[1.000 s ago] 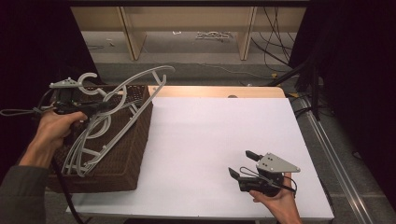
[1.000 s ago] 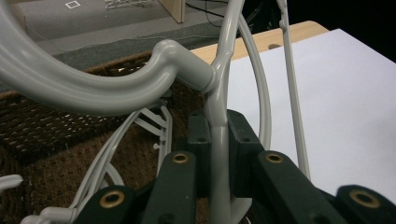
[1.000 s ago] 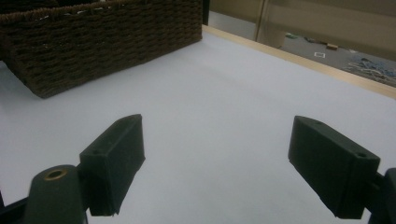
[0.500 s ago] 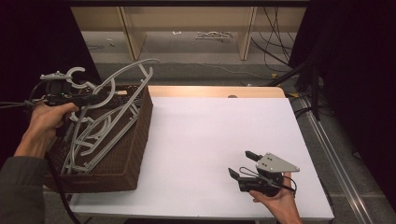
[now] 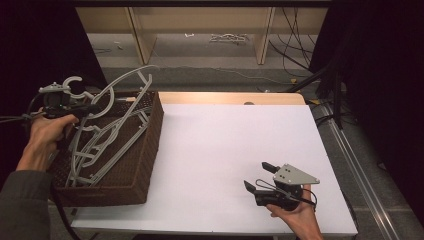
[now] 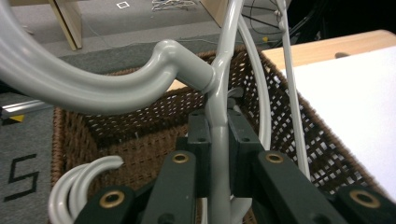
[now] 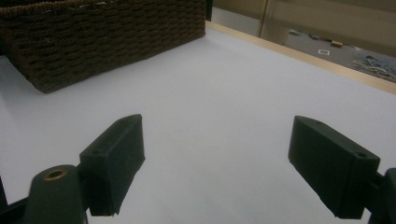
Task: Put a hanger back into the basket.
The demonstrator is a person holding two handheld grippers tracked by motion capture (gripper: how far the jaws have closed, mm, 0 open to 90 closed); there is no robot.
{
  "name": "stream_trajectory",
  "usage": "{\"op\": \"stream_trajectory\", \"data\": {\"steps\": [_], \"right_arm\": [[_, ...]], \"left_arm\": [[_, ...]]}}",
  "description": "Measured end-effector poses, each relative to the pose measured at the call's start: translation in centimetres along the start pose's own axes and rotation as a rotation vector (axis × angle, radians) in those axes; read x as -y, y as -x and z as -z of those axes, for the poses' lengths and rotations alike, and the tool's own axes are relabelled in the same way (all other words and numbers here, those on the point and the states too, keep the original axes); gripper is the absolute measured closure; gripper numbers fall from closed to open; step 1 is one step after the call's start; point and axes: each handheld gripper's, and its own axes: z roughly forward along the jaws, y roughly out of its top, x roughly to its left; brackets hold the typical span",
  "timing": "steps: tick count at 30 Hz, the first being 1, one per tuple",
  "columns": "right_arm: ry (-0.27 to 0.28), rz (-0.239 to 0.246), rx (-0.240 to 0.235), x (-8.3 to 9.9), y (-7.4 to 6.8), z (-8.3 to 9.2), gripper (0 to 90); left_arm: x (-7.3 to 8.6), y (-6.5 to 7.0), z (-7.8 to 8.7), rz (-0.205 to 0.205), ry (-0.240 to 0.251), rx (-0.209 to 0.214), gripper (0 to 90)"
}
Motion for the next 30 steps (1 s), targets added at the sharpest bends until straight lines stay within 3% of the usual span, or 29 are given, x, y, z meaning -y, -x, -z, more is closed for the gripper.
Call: {"op": "stream_trajectory", "data": {"steps": [13, 30], "right_arm": [[0.004, 0.004, -0.001, 0.1, 0.0, -0.1, 19.4], [-0.008, 0.003, -0.01, 0.0, 0.0, -0.1, 19.3]], "left_arm": [[1.6, -1.0, 0.0, -0.068, -0.012, 0.013, 81.8], [3.9, -2.4, -0.1, -0.068, -0.079, 0.007, 81.7]]}}
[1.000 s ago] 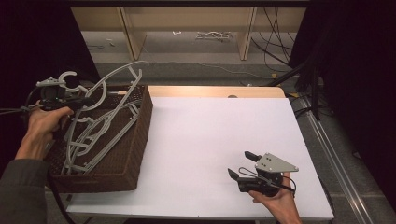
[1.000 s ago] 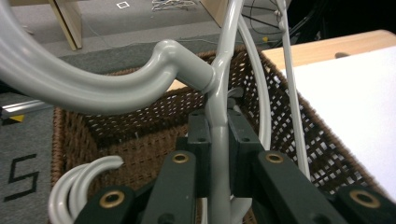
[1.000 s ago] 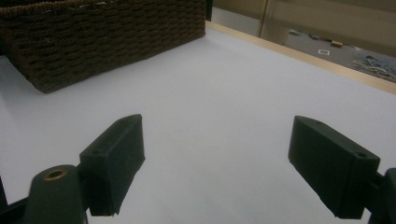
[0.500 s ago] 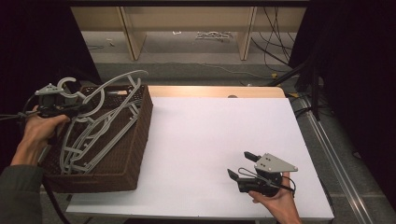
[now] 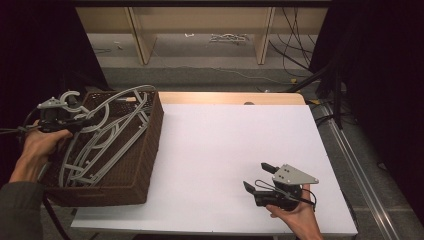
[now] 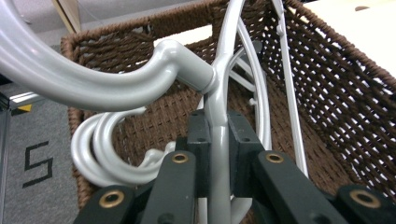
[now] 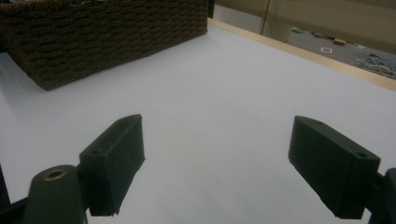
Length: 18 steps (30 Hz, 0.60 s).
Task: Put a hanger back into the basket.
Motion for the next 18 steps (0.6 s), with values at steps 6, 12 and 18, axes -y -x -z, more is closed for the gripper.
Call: {"op": "stream_trajectory", "data": {"steps": [6, 12, 18], "right_arm": [[-0.006, -0.001, -0.001, 0.0, 0.0, 0.0, 19.2], [-0.009, -0.001, -0.004, 0.0, 0.0, 0.0, 19.2], [-0.008, -0.001, -0.007, 0.0, 0.0, 0.0, 19.2]], "left_arm": [[0.6, 0.0, -0.3, 0.008, -0.004, 0.008, 81.7], [1.0, -0.2, -0.7, 0.018, -0.036, -0.007, 81.7], [1.2, 0.0, -1.0, 0.013, -0.041, 0.0, 81.8]]}}
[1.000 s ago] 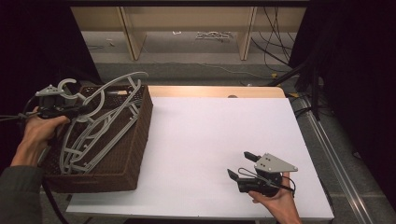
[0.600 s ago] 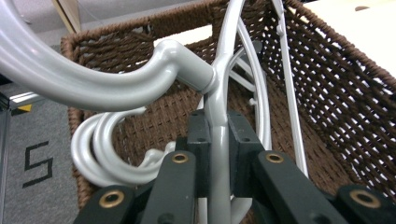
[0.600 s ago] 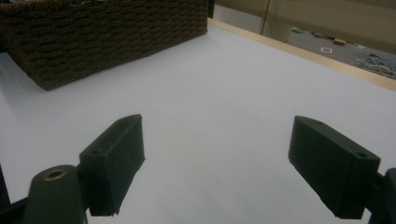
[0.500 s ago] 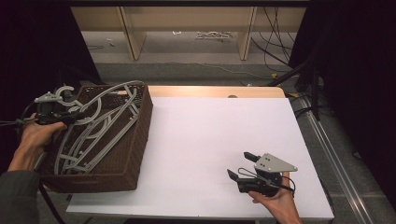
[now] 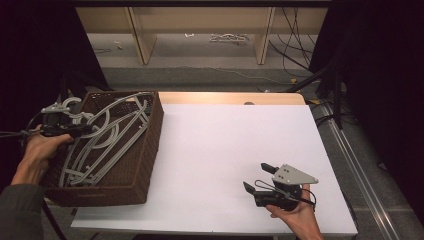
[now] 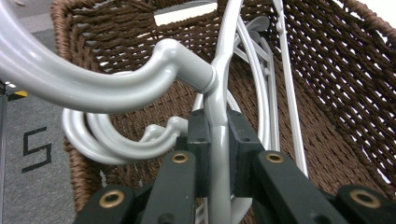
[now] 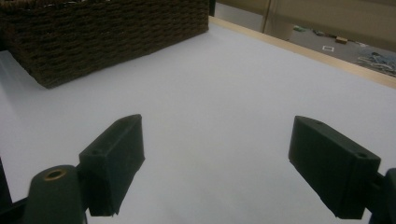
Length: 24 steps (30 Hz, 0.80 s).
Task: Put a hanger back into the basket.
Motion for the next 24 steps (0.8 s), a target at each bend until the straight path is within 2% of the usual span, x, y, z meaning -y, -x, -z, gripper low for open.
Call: {"op": "stream_trajectory", "data": {"steps": [5, 6, 8, 9, 10, 11, 12, 13, 15, 20, 24], "right_arm": [[-0.001, 0.001, -0.001, 0.0, 0.0, 0.0, 19.1], [-0.001, 0.001, -0.001, 0.0, 0.0, 0.0, 19.1], [-0.001, 0.0, 0.002, 0.0, 0.0, 0.0, 19.1], [-0.001, 0.0, 0.0, 0.0, 0.0, 0.0, 19.1], [-0.018, 0.002, 0.008, 0.0, 0.0, 0.1, 19.1], [-0.001, -0.001, 0.005, 0.0, 0.0, 0.0, 19.1], [-0.001, -0.001, 0.003, 0.0, 0.0, 0.0, 19.1], [-0.001, -0.001, 0.003, 0.0, 0.0, 0.0, 19.1], [0.006, -0.001, 0.007, 0.1, 0.0, -0.1, 19.1], [0.006, -0.001, 0.008, 0.1, 0.0, -0.1, 19.1], [-0.004, -0.001, 0.002, 0.1, 0.0, -0.1, 19.1]], "left_arm": [[0.1, 0.2, -0.5, -0.019, -0.032, -0.012, 81.8], [0.3, 0.2, -0.6, -0.042, -0.062, -0.018, 81.7], [0.4, 0.2, -0.8, -0.035, -0.064, -0.017, 81.8], [0.5, 0.1, -0.8, -0.057, -0.085, -0.026, 81.9], [0.7, 0.1, -0.9, -0.052, -0.086, -0.028, 81.9], [0.7, 0.0, -0.9, -0.061, -0.097, -0.027, 81.9], [0.9, 0.1, -1.1, -0.039, -0.079, -0.028, 81.9], [0.9, 0.0, -1.1, -0.057, -0.1, -0.03, 81.8], [1.0, 0.1, -1.2, -0.065, -0.107, -0.035, 81.8], [1.1, 0.3, -1.5, -0.073, -0.114, -0.025, 81.7], [1.0, 0.8, -2.0, -0.085, -0.137, -0.043, 81.6]]}}
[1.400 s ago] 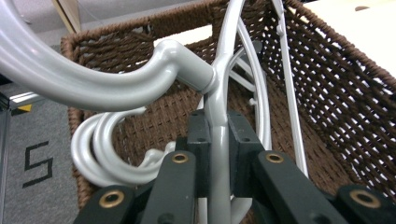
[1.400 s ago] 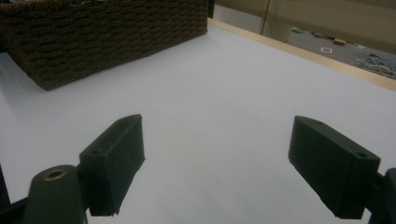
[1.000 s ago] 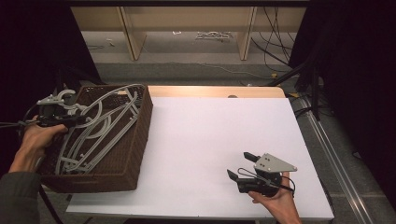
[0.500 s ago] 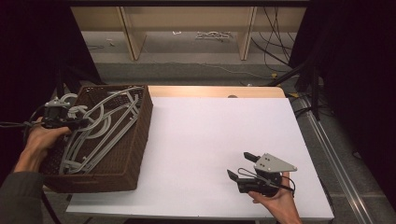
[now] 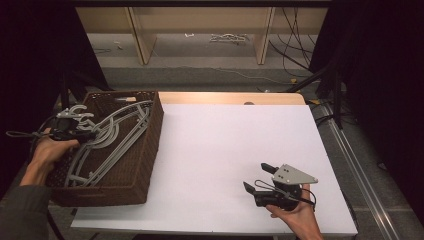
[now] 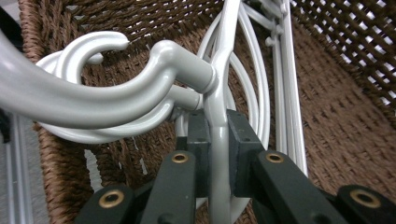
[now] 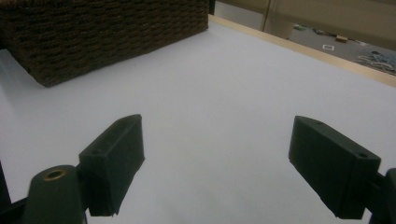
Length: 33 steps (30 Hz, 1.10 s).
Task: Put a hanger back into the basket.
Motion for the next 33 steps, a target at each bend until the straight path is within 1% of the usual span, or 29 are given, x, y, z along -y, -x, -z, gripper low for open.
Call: {"op": "stream_trajectory", "data": {"steps": [1, 3, 4, 5, 9, 10, 11, 12, 13, 14, 15, 17, 19, 20, 21, 24, 25, 27, 28, 30, 32, 33], "right_arm": [[0.0, 0.001, -0.001, 0.0, 0.0, 0.0, 19.1], [0.0, 0.001, -0.001, 0.0, 0.0, 0.0, 19.1], [0.001, -0.004, 0.002, 0.0, 0.0, 0.0, 19.1], [0.001, -0.004, 0.002, 0.0, 0.0, 0.0, 19.1], [0.002, -0.003, 0.001, 0.0, 0.0, 0.0, 19.1], [0.01, 0.0, 0.004, 0.0, 0.0, -0.1, 19.1], [0.009, 0.0, 0.005, 0.0, 0.0, 0.0, 19.1], [0.009, -0.001, 0.005, 0.0, 0.0, 0.0, 19.1], [0.009, -0.003, 0.004, 0.0, 0.0, 0.0, 19.1], [0.01, -0.002, 0.005, 0.0, 0.0, 0.0, 19.1], [0.01, -0.001, 0.006, 0.0, 0.0, 0.0, 19.1], [0.009, -0.004, 0.007, 0.0, 0.0, 0.0, 19.1], [0.009, -0.004, 0.007, 0.0, 0.0, 0.0, 19.1], [0.01, -0.003, 0.008, 0.0, 0.0, 0.0, 19.1], [0.01, -0.001, 0.008, 0.0, 0.0, 0.0, 19.1], [0.012, -0.001, 0.009, 0.0, 0.0, 0.0, 19.1], [0.004, -0.002, 0.004, 0.0, 0.0, 0.0, 19.1], [0.004, -0.002, 0.004, 0.0, 0.0, 0.1, 19.1], [0.004, -0.002, 0.004, 0.0, 0.0, 0.1, 19.1], [0.005, -0.001, 0.004, -0.1, 0.0, 0.1, 19.0], [0.007, -0.001, 0.004, -0.1, 0.0, 0.1, 18.9], [0.006, -0.001, 0.004, -0.1, 0.0, 0.1, 18.9]], "left_arm": [[0.0, 0.1, -0.2, 0.009, 0.006, -0.001, 81.5], [0.1, 0.2, -0.3, 0.008, 0.004, 0.005, 81.4], [0.1, 0.2, -0.4, 0.006, 0.002, -0.002, 81.2], [0.1, 0.2, -0.4, 0.01, 0.002, 0.004, 81.2], [0.1, 0.4, -0.5, -0.019, -0.009, -0.025, 79.4], [0.1, 0.4, -0.6, -0.015, -0.002, -0.029, 77.2], [0.1, 0.4, -0.7, -0.001, 0.015, -0.036, 75.3], [0.0, 0.3, -0.4, 0.005, -0.01, -0.041, 73.5], [0.0, 0.2, -0.2, 0.019, -0.007, -0.049, 70.8], [0.0, 0.1, -0.1, 0.025, 0.007, -0.054, 68.1], [0.1, 0.1, 0.0, 0.03, 0.018, -0.056, 67.4], [0.0, 0.0, 0.5, 0.033, 0.02, -0.073, 65.6], [0.0, -0.1, 1.0, 0.06, 0.037, -0.082, 61.4], [0.0, -0.1, 1.2, 0.065, 0.046, -0.09, 60.6], [-0.1, 0.0, 1.5, 0.073, 0.057, -0.089, 59.3], [-0.2, 0.3, 2.4, 0.083, 0.107, -0.088, 55.7], [-0.3, 0.5, 2.7, 0.081, 0.114, -0.086, 54.7], [-0.3, 0.8, 3.2, 0.091, 0.142, -0.085, 51.2], [-0.3, 1.0, 3.5, 0.107, 0.149, -0.083, 51.2], [-0.4, 1.4, 3.9, 0.113, 0.176, -0.082, 48.5], [-0.4, 2.1, 4.2, 0.128, 0.222, -0.077, 47.3], [-0.4, 2.4, 4.4, 0.124, 0.234, -0.078, 46.1]]}}
